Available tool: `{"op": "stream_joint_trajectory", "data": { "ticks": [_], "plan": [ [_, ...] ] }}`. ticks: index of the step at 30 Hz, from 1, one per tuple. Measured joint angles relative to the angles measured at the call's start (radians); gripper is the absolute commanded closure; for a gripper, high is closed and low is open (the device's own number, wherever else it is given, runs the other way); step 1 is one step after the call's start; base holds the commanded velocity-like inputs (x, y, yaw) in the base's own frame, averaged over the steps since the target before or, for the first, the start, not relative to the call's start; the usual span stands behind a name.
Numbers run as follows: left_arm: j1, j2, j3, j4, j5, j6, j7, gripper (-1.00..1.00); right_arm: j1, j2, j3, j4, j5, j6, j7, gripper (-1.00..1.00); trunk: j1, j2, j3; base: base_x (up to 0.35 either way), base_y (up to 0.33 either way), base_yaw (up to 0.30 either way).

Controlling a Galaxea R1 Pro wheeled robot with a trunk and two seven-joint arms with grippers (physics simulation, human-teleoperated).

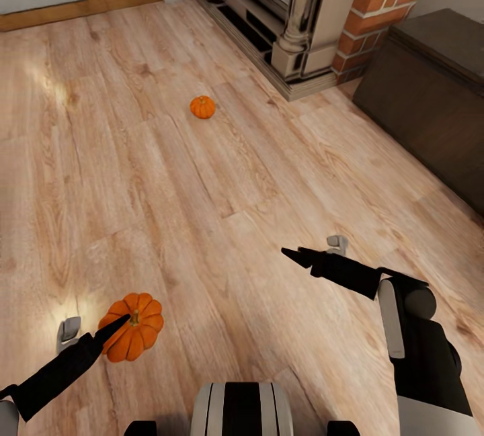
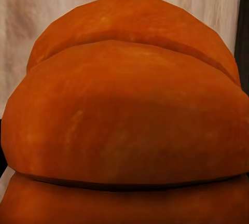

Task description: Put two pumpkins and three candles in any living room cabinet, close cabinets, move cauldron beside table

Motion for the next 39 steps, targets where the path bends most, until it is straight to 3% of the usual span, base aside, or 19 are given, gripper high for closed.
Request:
{"op": "stream_joint_trajectory", "data": {
  "ticks": [9, 29, 37, 39],
  "plan": [
    [0.0, 0.005, 0.0, 0.009, 0.0, 0.001, 0.001, 1.0, 0.03, 0.001, 0.013, 0.0, -0.001, -0.023, 0.011, -1.0, -0.004, 0.002, 0.038, 0.0, 0.0, -0.015],
    [0.0, 0.003, -0.001, 0.015, -0.002, 0.0, 0.004, 1.0, 0.033, 0.0, 0.015, 0.0, -0.002, -0.025, 0.011, -1.0, -0.013, 0.007, 0.138, 0.0, 0.0, -0.003],
    [0.0, -0.002, -0.001, 0.015, -0.004, 0.0, 0.013, 1.0, 0.025, 0.004, 0.005, 0.016, -0.001, 0.017, 0.001, -1.0, -0.017, 0.009, 0.169, 0.0, 0.0, 0.0],
    [0.0, -0.003, -0.001, 0.015, -0.005, -0.002, 0.044, 1.0, 0.011, 0.006, 0.002, 0.071, 0.002, 0.042, -0.013, -1.0, -0.017, 0.009, 0.177, 0.0, 0.0, 0.0]
  ]
}}
